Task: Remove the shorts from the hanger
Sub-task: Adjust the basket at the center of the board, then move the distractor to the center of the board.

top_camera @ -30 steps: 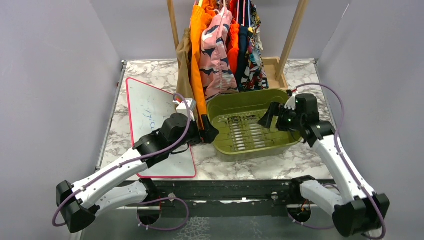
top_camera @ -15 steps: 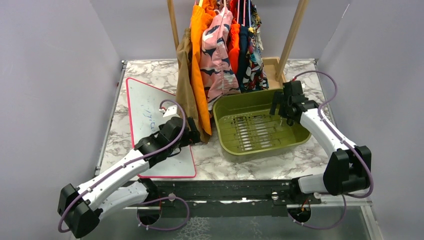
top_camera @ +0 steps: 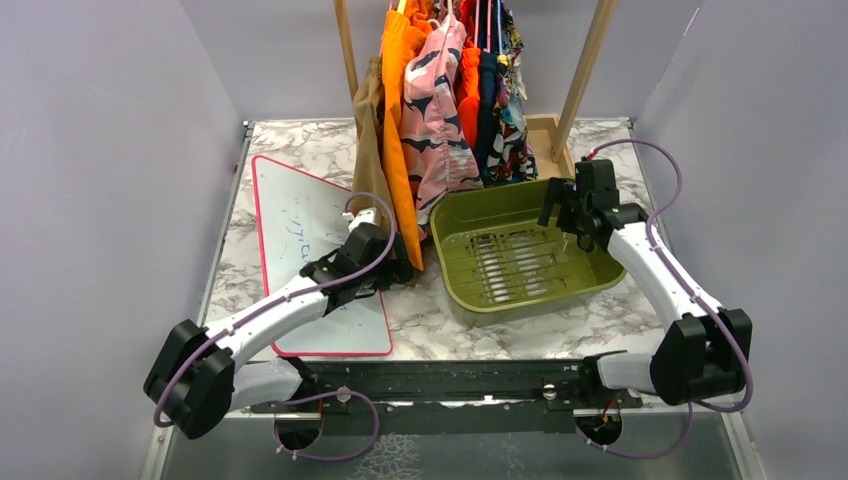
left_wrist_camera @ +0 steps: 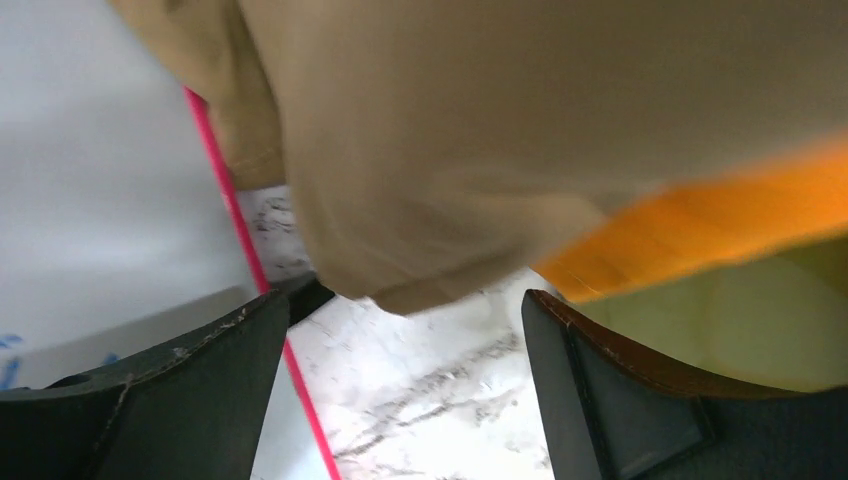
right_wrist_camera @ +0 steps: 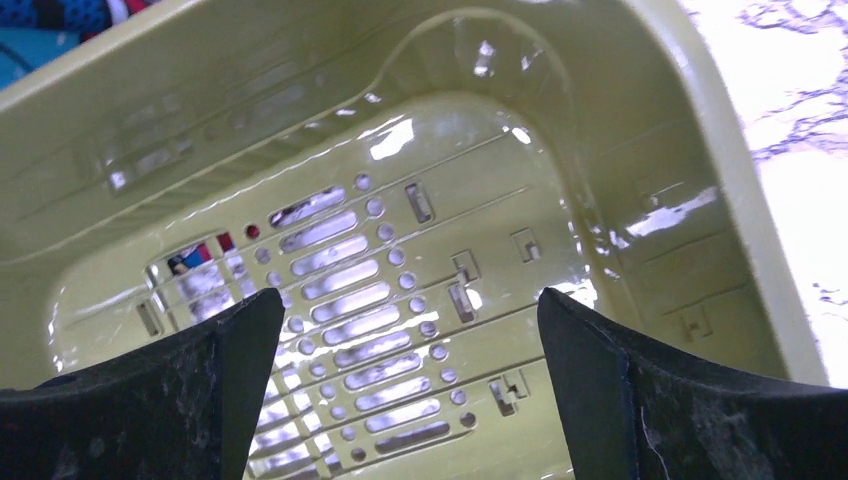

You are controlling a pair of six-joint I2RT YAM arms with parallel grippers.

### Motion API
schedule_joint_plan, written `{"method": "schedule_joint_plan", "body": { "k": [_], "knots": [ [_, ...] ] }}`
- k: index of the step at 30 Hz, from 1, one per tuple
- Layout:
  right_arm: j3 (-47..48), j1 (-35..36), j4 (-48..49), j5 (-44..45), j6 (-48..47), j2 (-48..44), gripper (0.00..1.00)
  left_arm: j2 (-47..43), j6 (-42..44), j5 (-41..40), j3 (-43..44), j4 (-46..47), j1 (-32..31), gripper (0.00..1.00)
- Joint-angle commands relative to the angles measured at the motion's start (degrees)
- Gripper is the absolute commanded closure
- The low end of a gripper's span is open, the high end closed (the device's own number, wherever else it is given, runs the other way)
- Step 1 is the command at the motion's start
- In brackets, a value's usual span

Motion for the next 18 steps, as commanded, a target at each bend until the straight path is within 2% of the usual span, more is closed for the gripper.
{"method": "schedule_joint_plan", "body": {
  "k": [1,9,13,18],
  "knots": [
    [-2.27,-0.20,-0.99,-6.18,-0.98,-2.96,0.01,2.01,3.04,-1.54,-1.51,1.18,4.72,0.13],
    [-4.02,-0.21,-1.54,-8.53,-1.57,-6.76,0.01,0.21,8.98,-1.62,-3.16,-1.90,14.79,0.14],
    [-3.96,-0.20,-1.99,-9.77,-1.28,-7.31,0.01,2.92,11.71,-0.53,-2.00,-2.14,21.29,0.15],
    [-4.84,-0.20,-2.20,-10.31,-1.16,-8.07,0.01,5.88,12.52,-0.49,0.79,-2.37,25.67,0.13]
  ]
}}
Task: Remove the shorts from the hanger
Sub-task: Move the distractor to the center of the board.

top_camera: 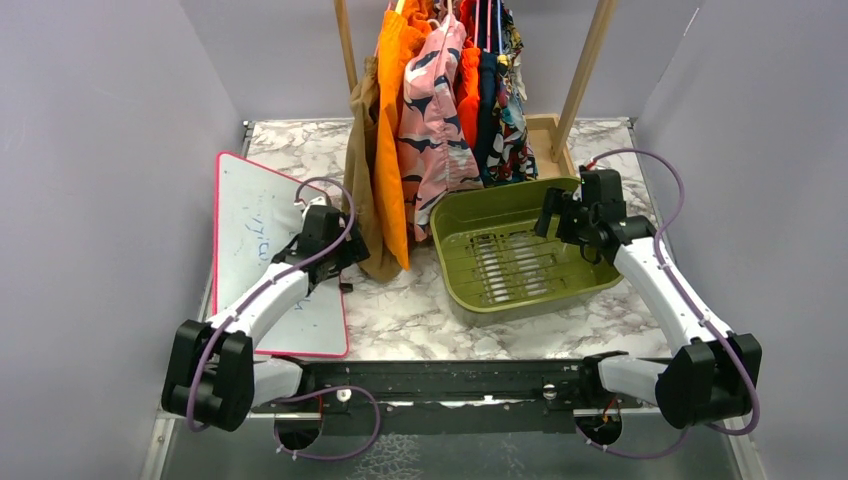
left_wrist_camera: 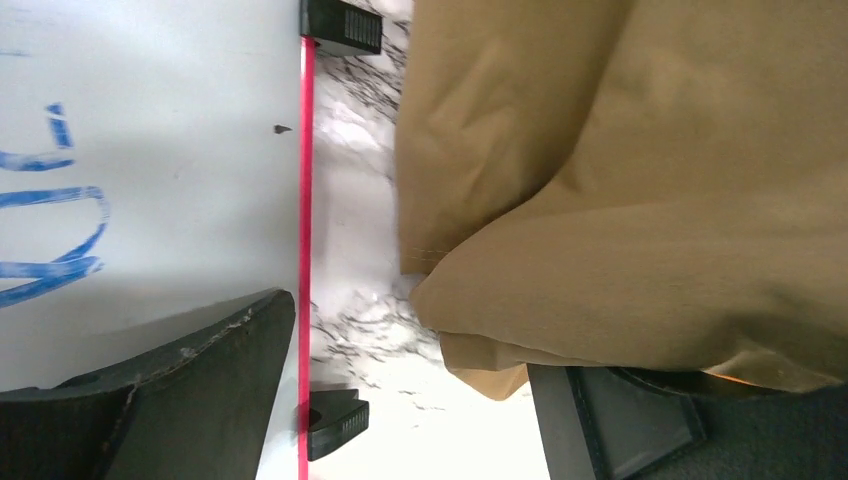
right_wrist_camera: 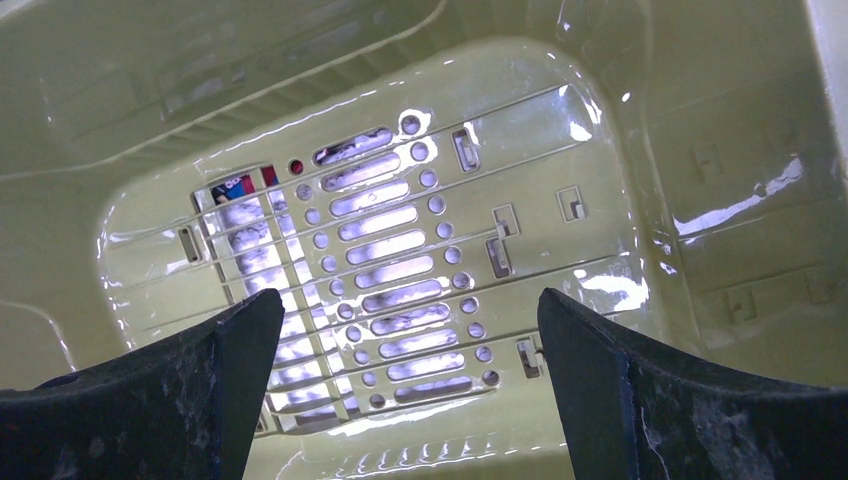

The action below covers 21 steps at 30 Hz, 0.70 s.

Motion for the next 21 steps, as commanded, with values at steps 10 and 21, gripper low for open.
{"method": "schedule_joint_plan", "body": {
  "k": [10,21],
  "knots": [
    [-1.61,-0.21,-0.53,-3.60,-0.14,-2.63,0.01,-7.33,1.14,6.48,2.81,-4.61,5.13,0.08],
    [-2.05,-0.20,0.49,-5.55,0.42,-2.56,0.01,-14.37,-7.72,24.24,-7.17,-2.98,4.56,0.13]
  ]
}}
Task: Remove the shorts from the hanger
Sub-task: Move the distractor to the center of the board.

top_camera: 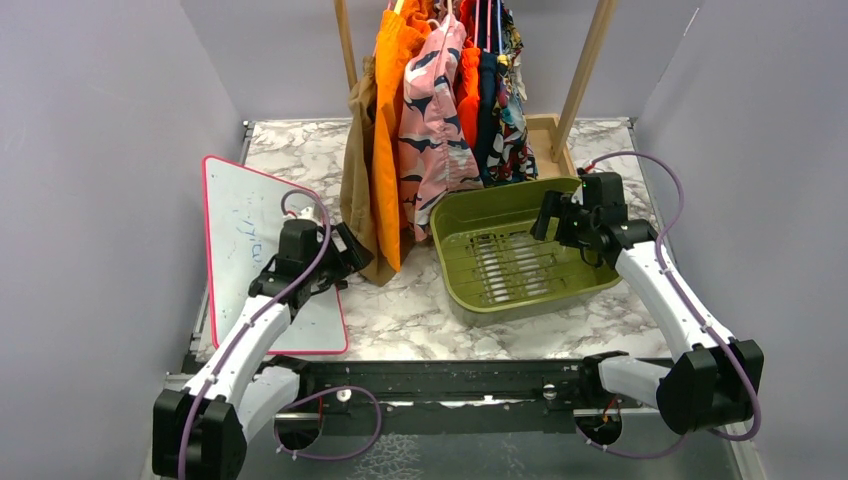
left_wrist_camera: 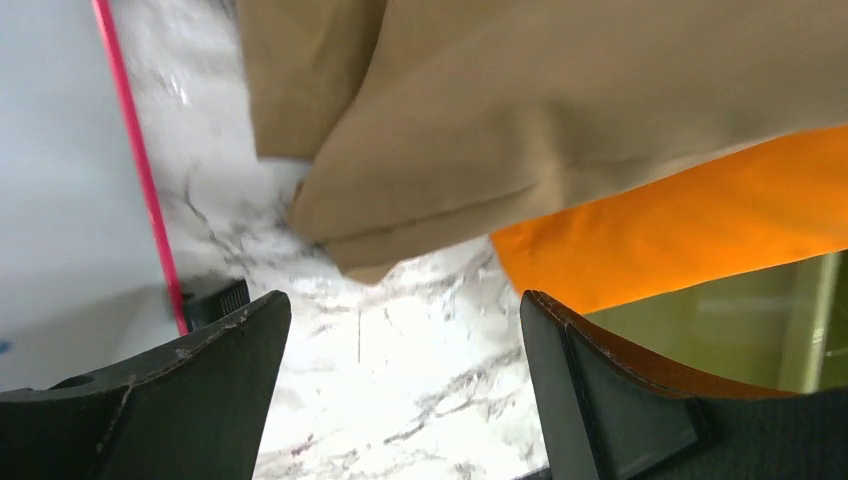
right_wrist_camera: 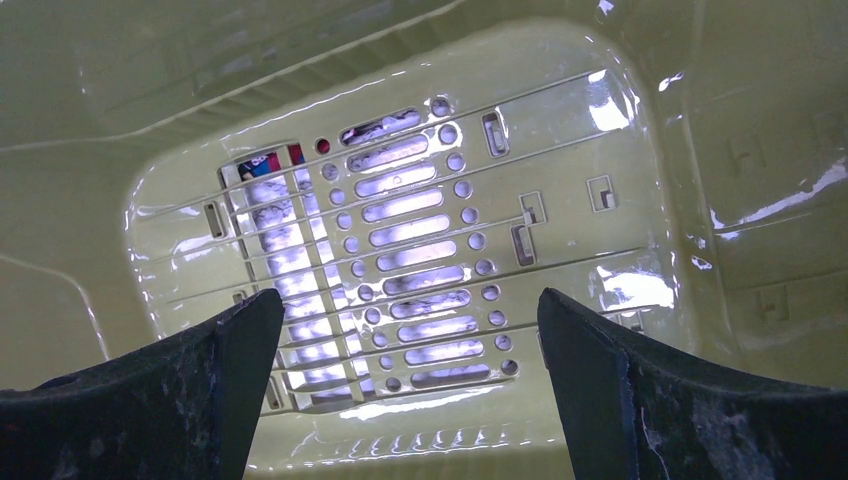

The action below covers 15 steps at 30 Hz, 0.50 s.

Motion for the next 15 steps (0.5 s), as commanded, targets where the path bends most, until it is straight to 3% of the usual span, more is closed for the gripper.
{"method": "schedule_joint_plan", "body": {
  "k": [1,4,9,15],
  "knots": [
    [-1.18,-0.20,0.92,-1.90,0.52,-0.91,0.01,2.13,-4.36,7.24,-4.50,0.33,-0.61,0.13],
    [-1.44,-0.20,1.09,-2.37,0.63,-0.66,0.01,2.63,-6.82,5.04,-6.87,-0.16,-1.41,0.10],
    [-1.57,-0.20,0.80,-2.74,0.61,-0.72,0.01,0.79,-9.48,-7.36,-8.47,-4.56,-1.50,0.07],
    [-1.54,-0.20,0.61,-3.69,0.62,-1.28,0.01,1.93,-4.92,-21.77,-4.74,-6.85,1.03,0.04]
  ]
}}
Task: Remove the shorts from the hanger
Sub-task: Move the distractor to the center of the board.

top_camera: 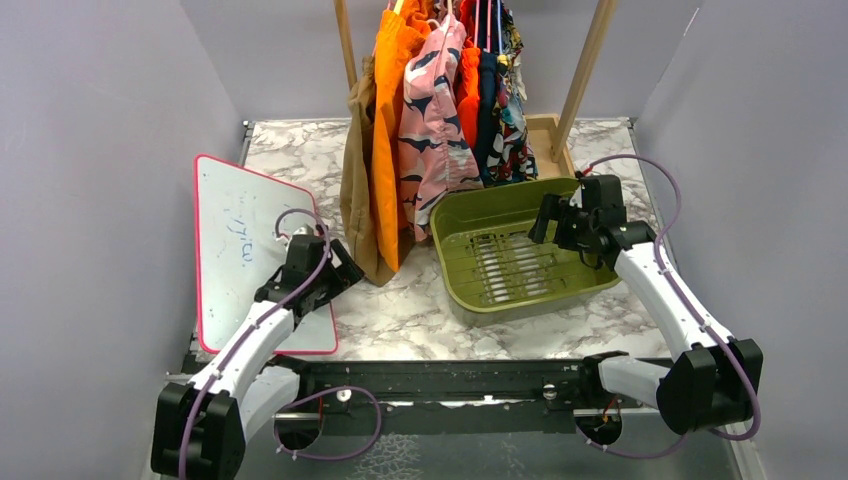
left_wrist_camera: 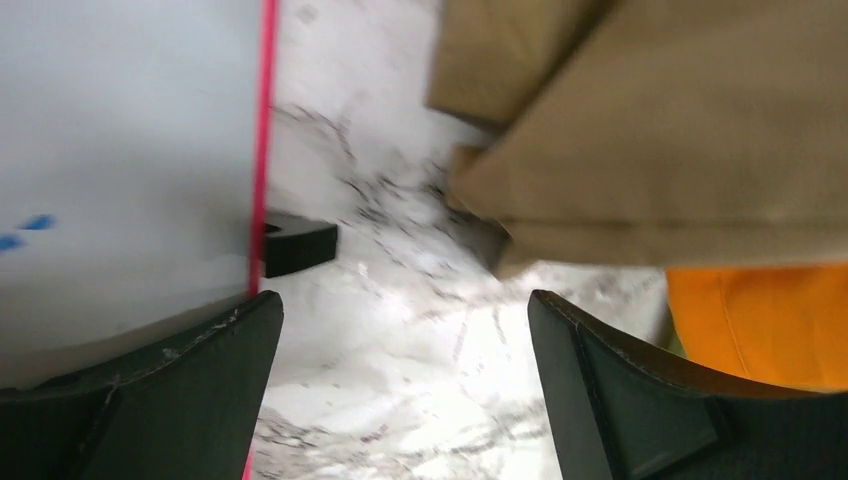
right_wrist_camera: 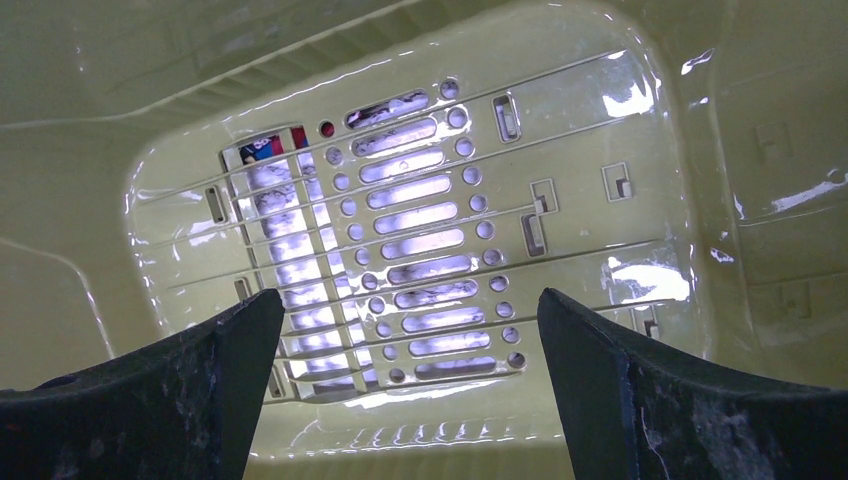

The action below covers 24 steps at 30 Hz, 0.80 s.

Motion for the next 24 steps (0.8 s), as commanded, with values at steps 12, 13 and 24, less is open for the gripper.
{"method": "schedule_joint_plan", "body": {
  "k": [12,13,24],
  "knots": [
    [-1.16,-0.21,0.87,-2.43,0.57,-1.46,0.01,9.07,10.31,-17.86,7.14,0.18,11.79,0.01],
    [-0.94,-0.20,0.73,-2.60,0.55,-1.34,0.01,9.63,10.47,-18.03,7.18,1.02,12.36,0.01],
    [-1.11,-0.20,0.66,-2.74,0.59,-1.79,0.01,15.53,13.07,-2.90,12.48,8.25,15.27,0.06]
  ]
}}
